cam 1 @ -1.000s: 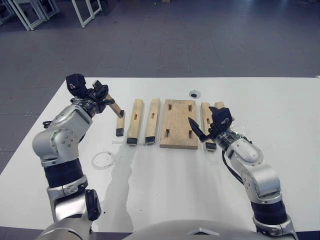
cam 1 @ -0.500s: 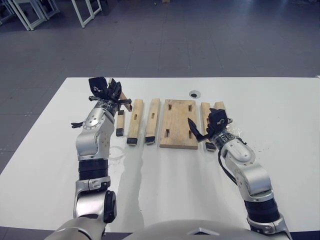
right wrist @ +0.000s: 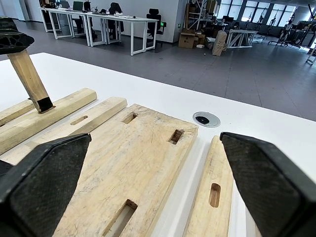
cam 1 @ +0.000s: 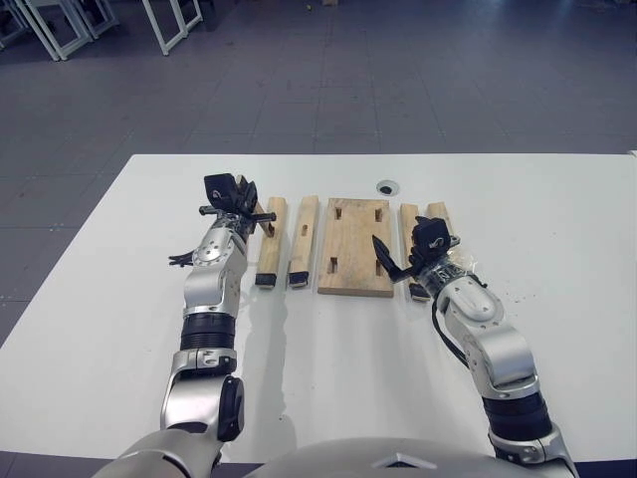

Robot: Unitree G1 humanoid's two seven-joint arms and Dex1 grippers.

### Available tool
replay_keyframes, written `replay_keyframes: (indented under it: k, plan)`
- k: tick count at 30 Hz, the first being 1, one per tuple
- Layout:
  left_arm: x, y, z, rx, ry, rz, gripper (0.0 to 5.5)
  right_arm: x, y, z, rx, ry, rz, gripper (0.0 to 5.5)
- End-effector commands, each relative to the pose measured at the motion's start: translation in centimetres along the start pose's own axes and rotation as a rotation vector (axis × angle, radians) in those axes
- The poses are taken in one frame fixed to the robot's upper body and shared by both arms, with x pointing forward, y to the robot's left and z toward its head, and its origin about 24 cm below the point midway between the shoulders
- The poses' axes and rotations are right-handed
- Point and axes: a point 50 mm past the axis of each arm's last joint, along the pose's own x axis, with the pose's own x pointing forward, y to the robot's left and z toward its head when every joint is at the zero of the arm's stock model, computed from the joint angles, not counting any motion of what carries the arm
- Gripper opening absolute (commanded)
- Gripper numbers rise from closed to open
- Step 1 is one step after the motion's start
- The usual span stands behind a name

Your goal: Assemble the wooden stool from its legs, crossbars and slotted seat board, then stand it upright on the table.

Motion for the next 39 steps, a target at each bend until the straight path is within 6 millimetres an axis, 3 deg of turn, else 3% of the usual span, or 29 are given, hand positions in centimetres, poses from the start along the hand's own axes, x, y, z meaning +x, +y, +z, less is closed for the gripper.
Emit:
replay_keyframes:
  k: [1, 5, 16, 27, 29, 35, 39]
  plan:
    - [0.0, -0.3, -0.8, 0.021, 0.035, 0.005, 0.43, 0.2, -0.2, 0.4, -0.008, -0.018, -0.006, 4.83]
    - [0.2, -0.3, 0.5, 0.012, 0.0, 0.002, 0.43, 0.1, -0.2, 0.3, -0.009, -0.014, -0.008, 4.83]
    - [0.0, -1.0, 0.6, -0.002, -0.004, -0.016, 0.43, 0.2, -0.1, 0.1, -0.013, -0.007, -0.003, 4.83]
    - [-0.7, 0.4, -2.0, 0.043, 0.058, 0.051, 0.43, 0.2, -0.2, 0.2, -0.019, -0.008, -0.004, 4.83]
    - [-1.0, 0.9, -3.1, 0.066, 0.08, 0.083, 0.43, 0.2, -0.3, 0.2, -0.02, -0.01, -0.006, 4.83]
    - [-3.0, 1.4, -8.7, 0.063, 0.263, 0.107, 0.43, 0.2, -0.3, 0.5, -0.022, -0.017, 0.001, 4.83]
    - [-5.5, 2.0, -13.5, 0.07, 0.524, 0.134, 0.43, 0.1, -0.3, 0.6, -0.021, -0.018, 0.001, 4.83]
